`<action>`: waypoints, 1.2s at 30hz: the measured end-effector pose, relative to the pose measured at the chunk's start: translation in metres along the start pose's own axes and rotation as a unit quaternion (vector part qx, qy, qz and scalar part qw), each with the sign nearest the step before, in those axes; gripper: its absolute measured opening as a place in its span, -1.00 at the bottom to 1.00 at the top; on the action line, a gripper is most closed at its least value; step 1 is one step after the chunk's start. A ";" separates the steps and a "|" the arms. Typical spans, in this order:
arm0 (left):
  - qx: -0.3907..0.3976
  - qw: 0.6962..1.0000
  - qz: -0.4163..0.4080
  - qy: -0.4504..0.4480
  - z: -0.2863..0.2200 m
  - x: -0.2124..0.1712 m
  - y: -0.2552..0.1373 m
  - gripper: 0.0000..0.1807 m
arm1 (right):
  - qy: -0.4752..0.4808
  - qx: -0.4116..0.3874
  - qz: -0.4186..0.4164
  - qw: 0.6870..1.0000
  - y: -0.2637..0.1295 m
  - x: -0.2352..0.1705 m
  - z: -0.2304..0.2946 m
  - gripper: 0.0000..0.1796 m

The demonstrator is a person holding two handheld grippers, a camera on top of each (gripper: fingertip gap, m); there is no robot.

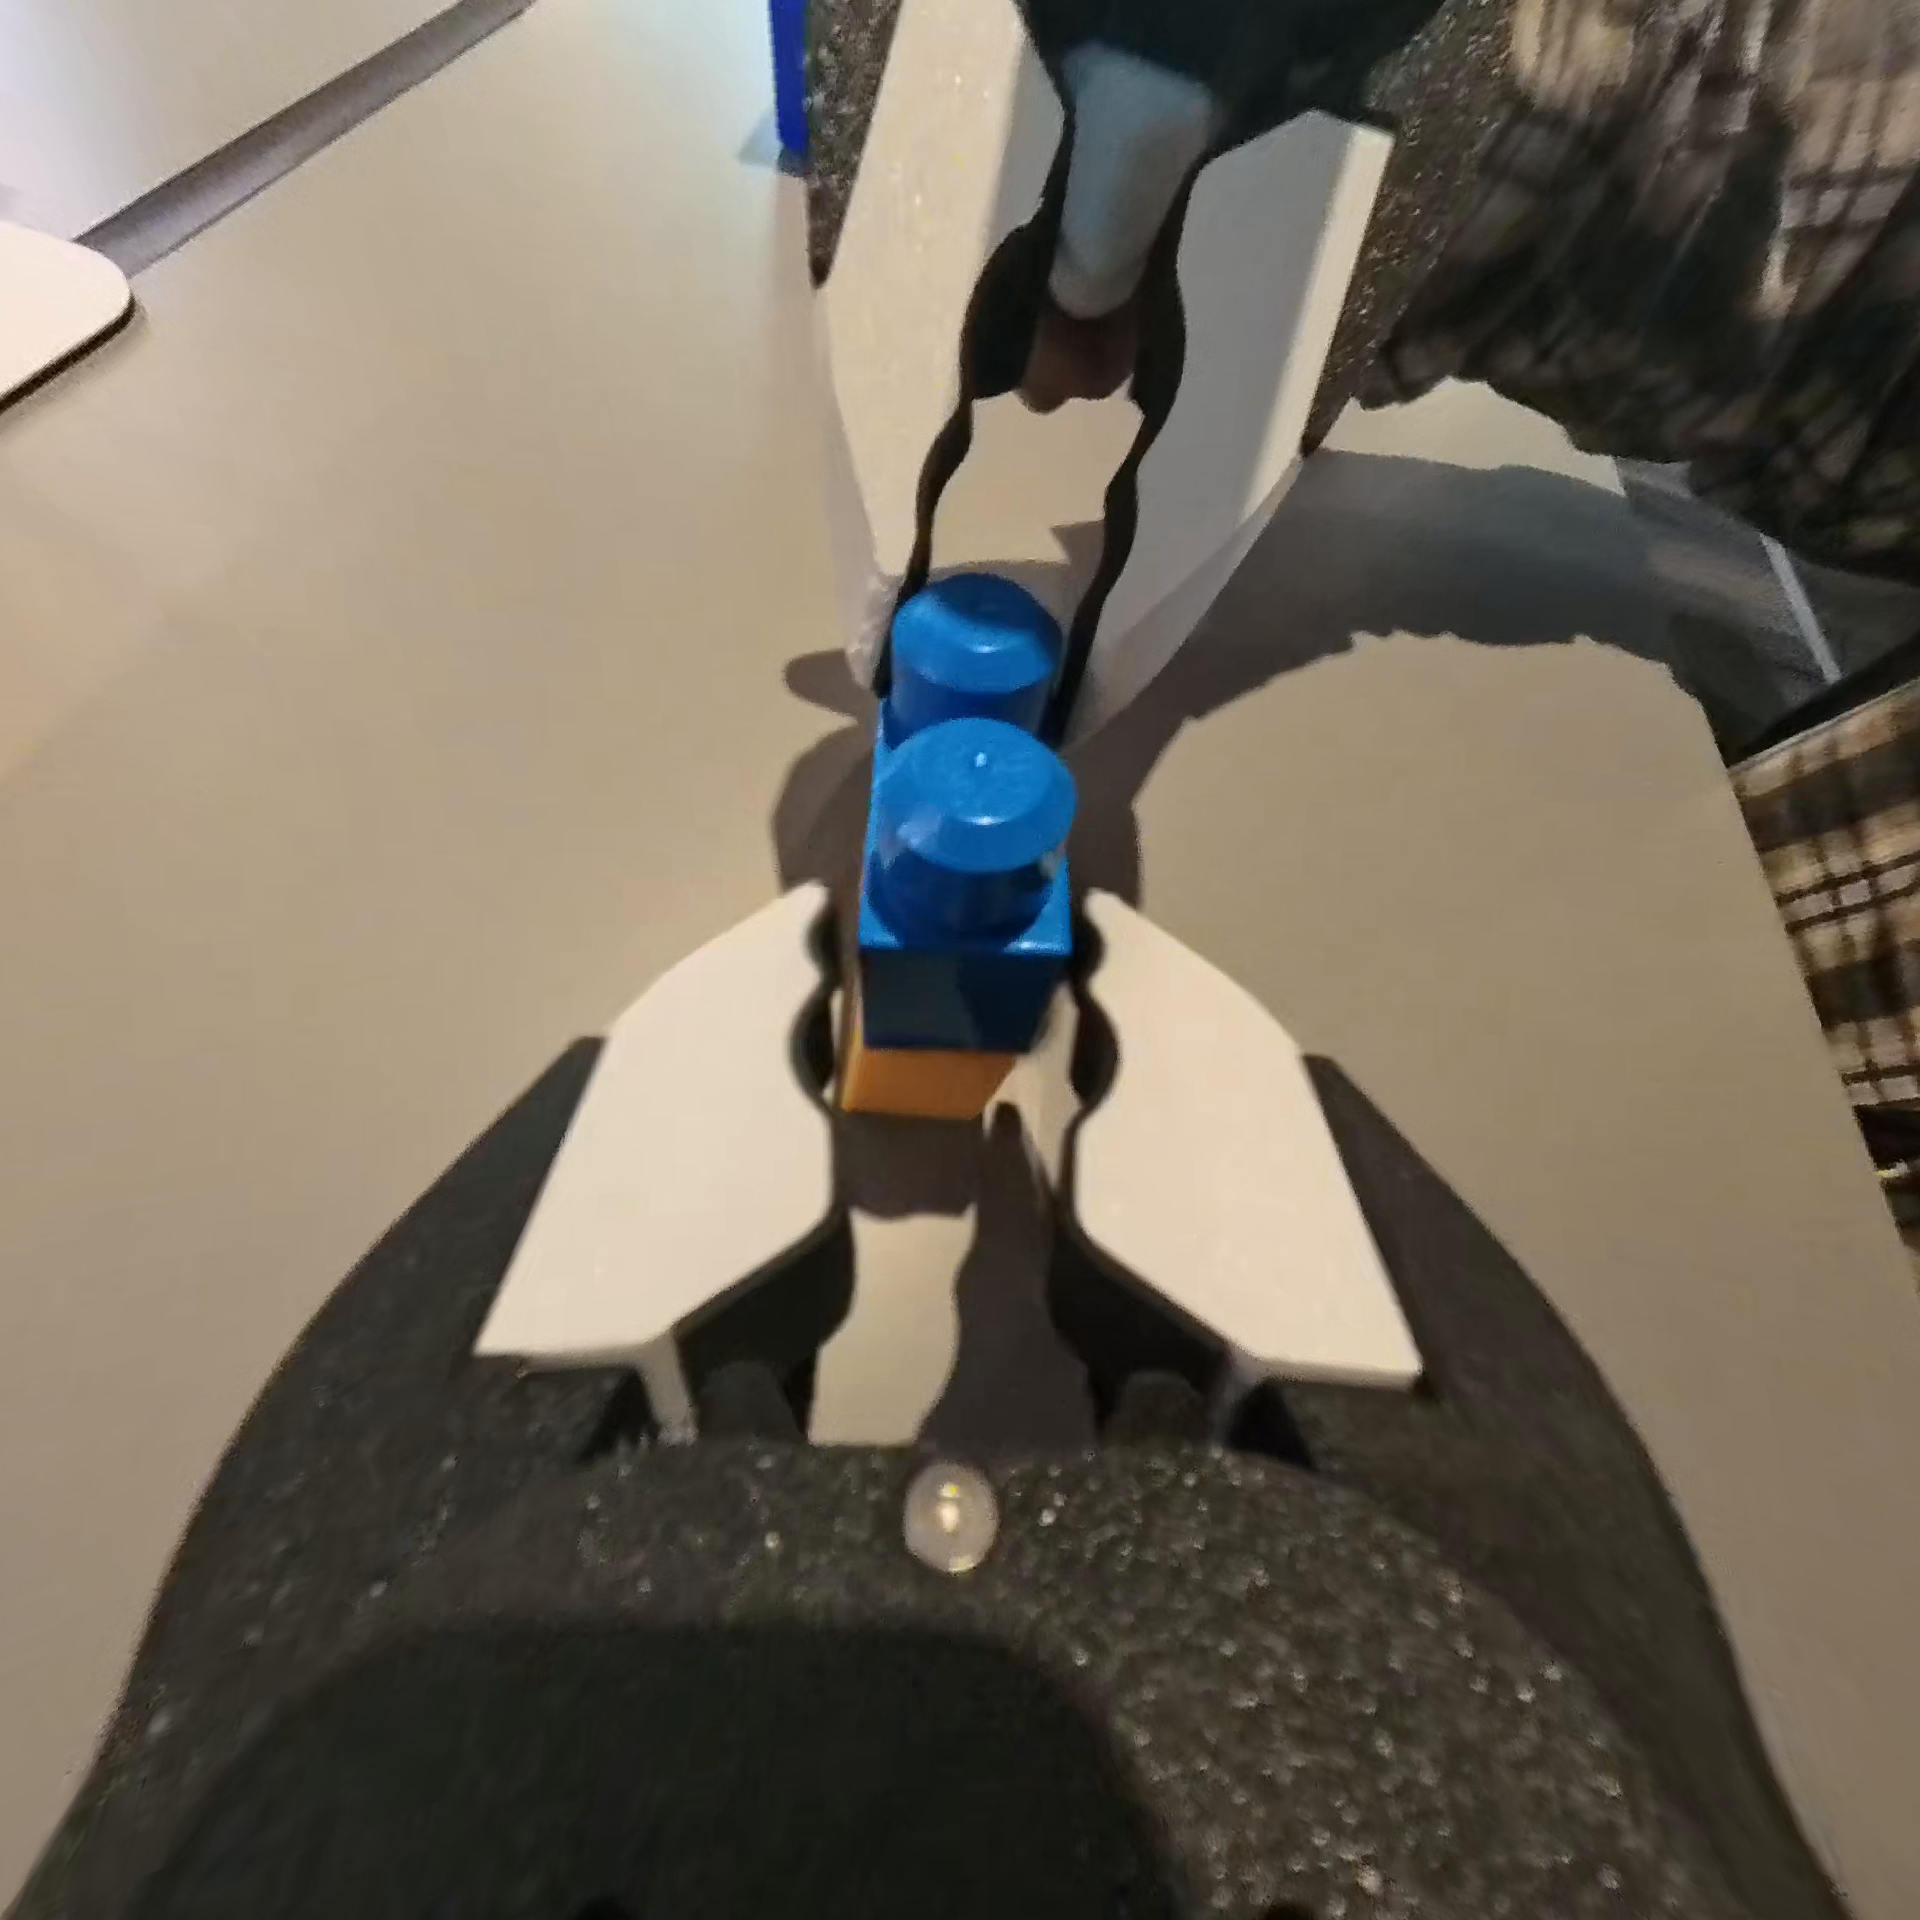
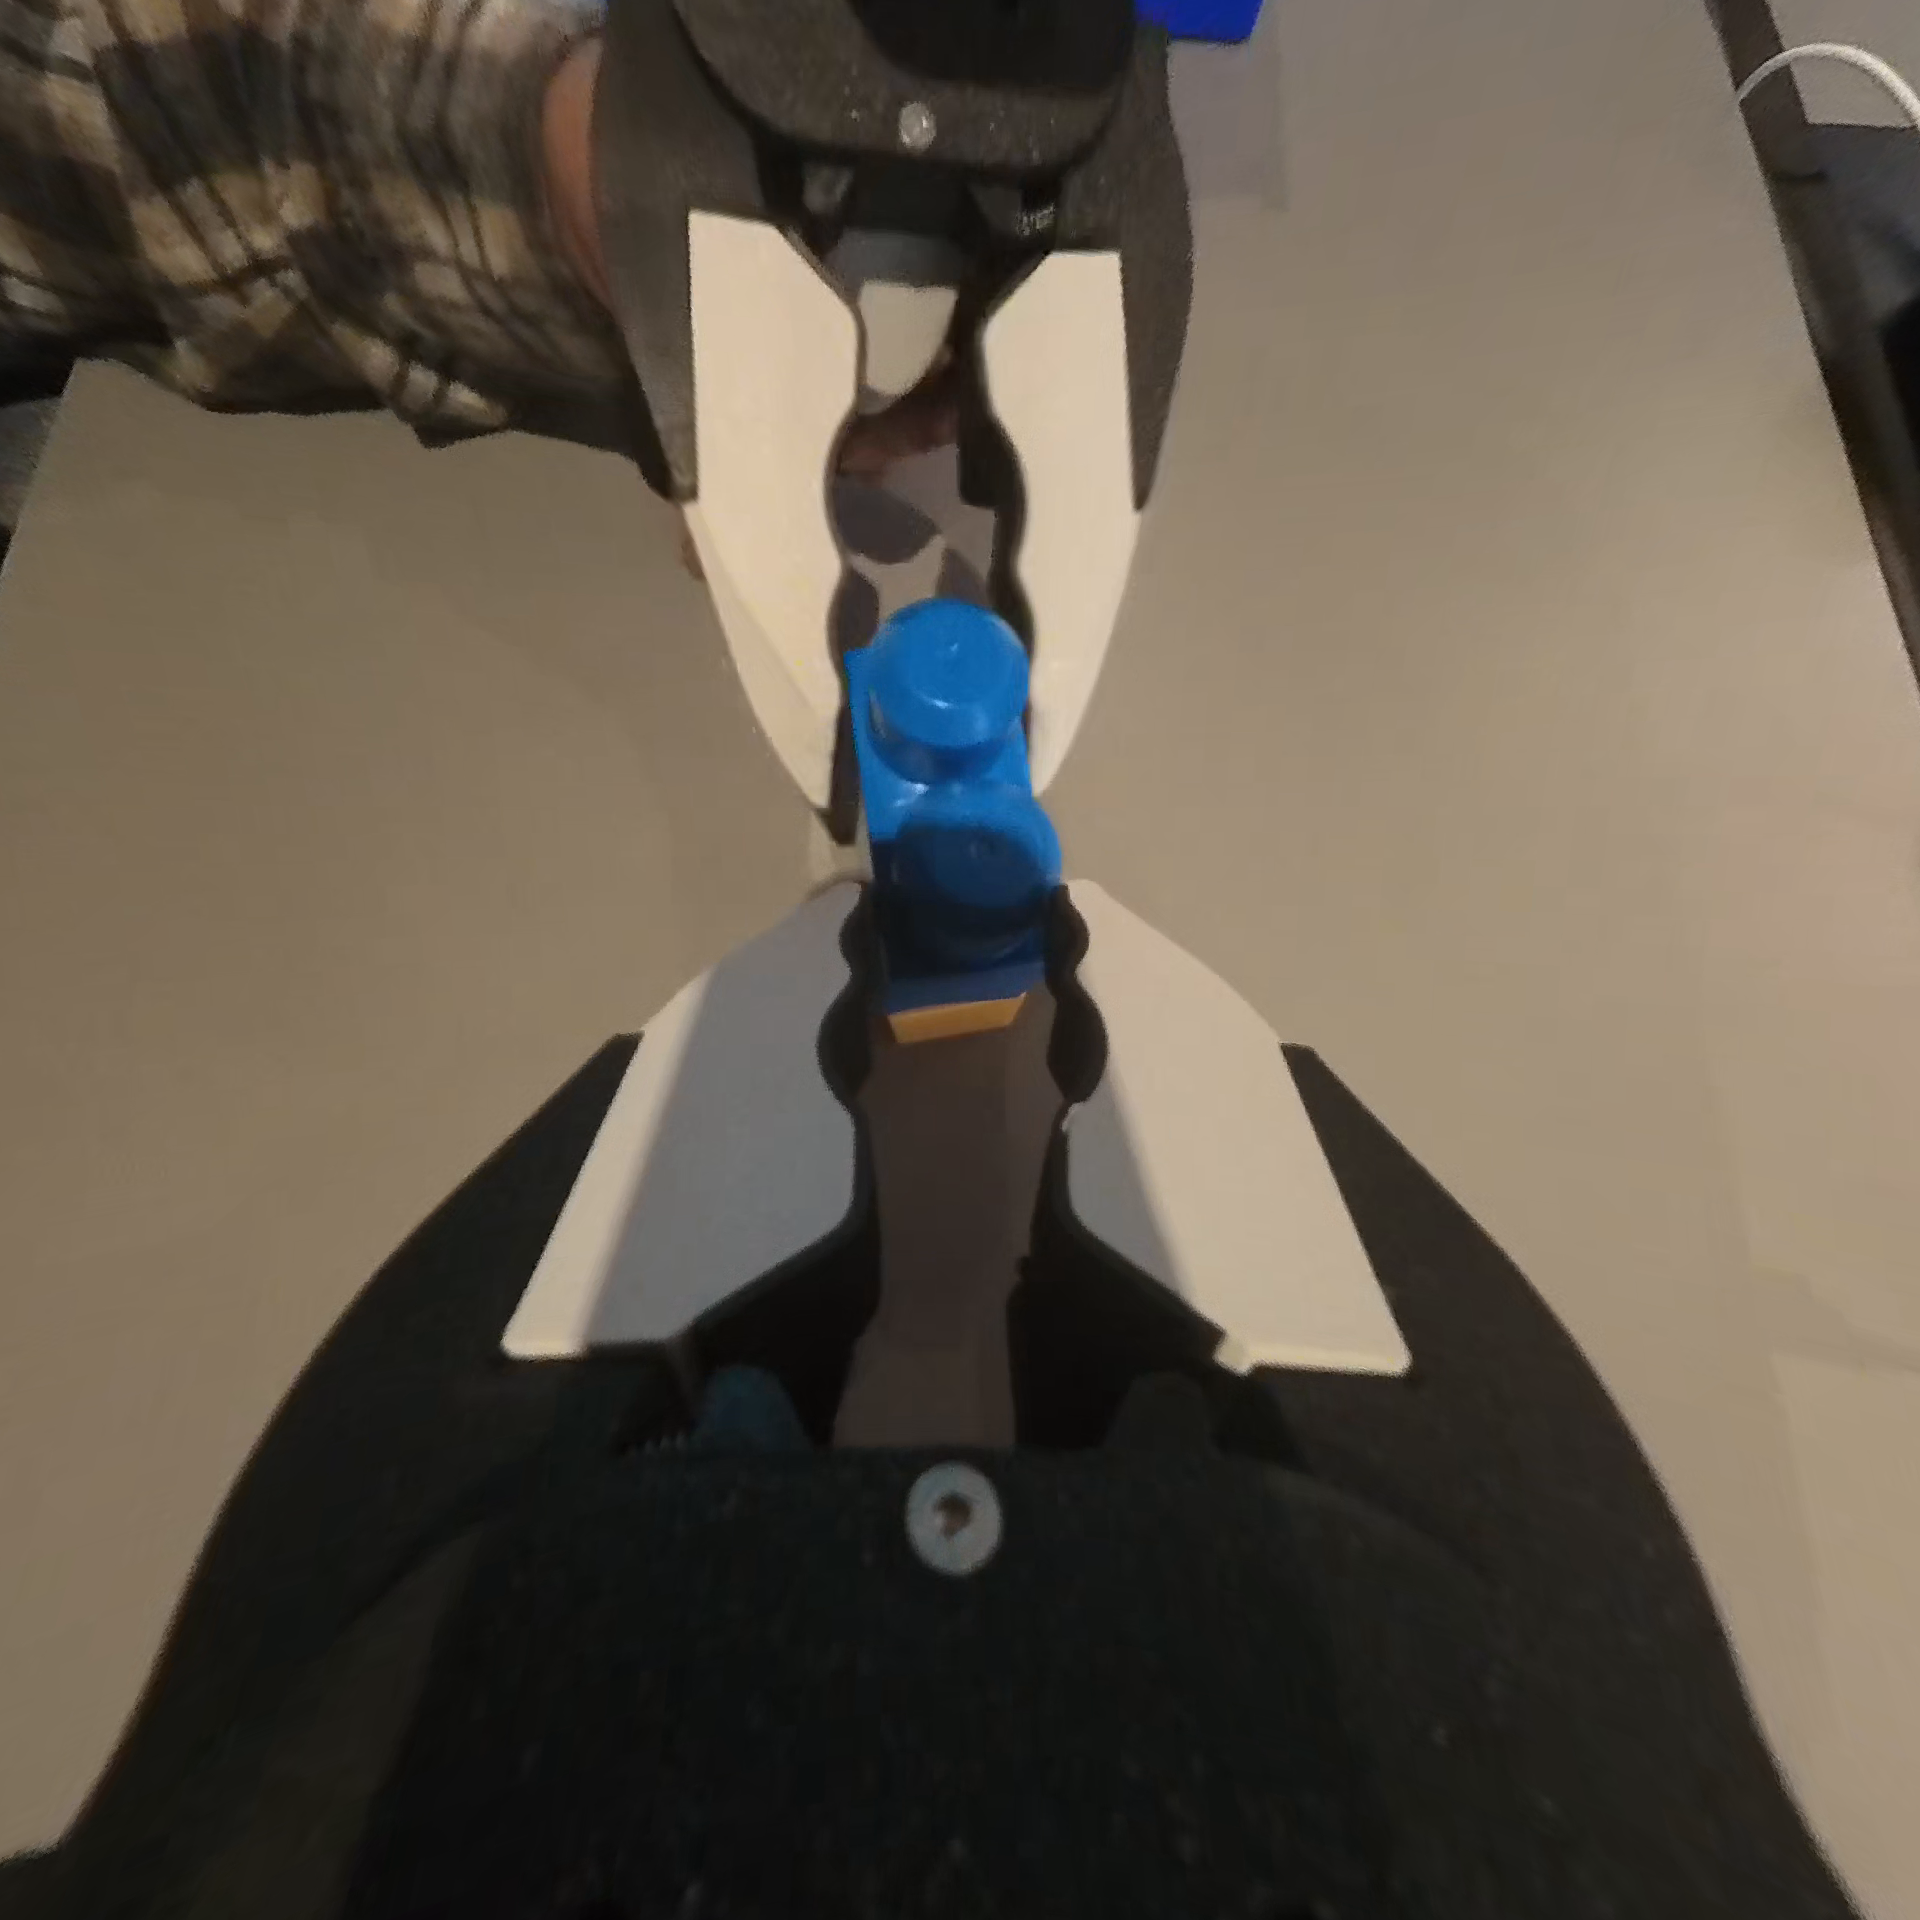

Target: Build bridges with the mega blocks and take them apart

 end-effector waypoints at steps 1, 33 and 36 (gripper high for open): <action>0.002 1.000 -0.005 0.011 -0.001 0.001 0.001 -0.59 | 0.000 -0.001 -0.001 1.000 0.000 0.000 0.000 -0.64; 0.021 0.998 0.024 0.047 -0.009 -0.001 0.001 -0.59 | -0.031 0.024 -0.085 0.996 -0.003 -0.008 0.001 -0.50; 0.022 0.998 0.027 0.053 -0.010 0.000 0.002 -0.59 | -0.035 0.039 -0.063 0.997 0.002 -0.001 -0.001 -0.44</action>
Point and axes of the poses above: each gripper's, where its closed fingertips meet, y out along the fingers, x out of its top, z = x × y across the jaws, the point moved 10 cm from there along -y, back along the fingers, and after that the axes turned 13 degrees about x, right-handed, at the moved point
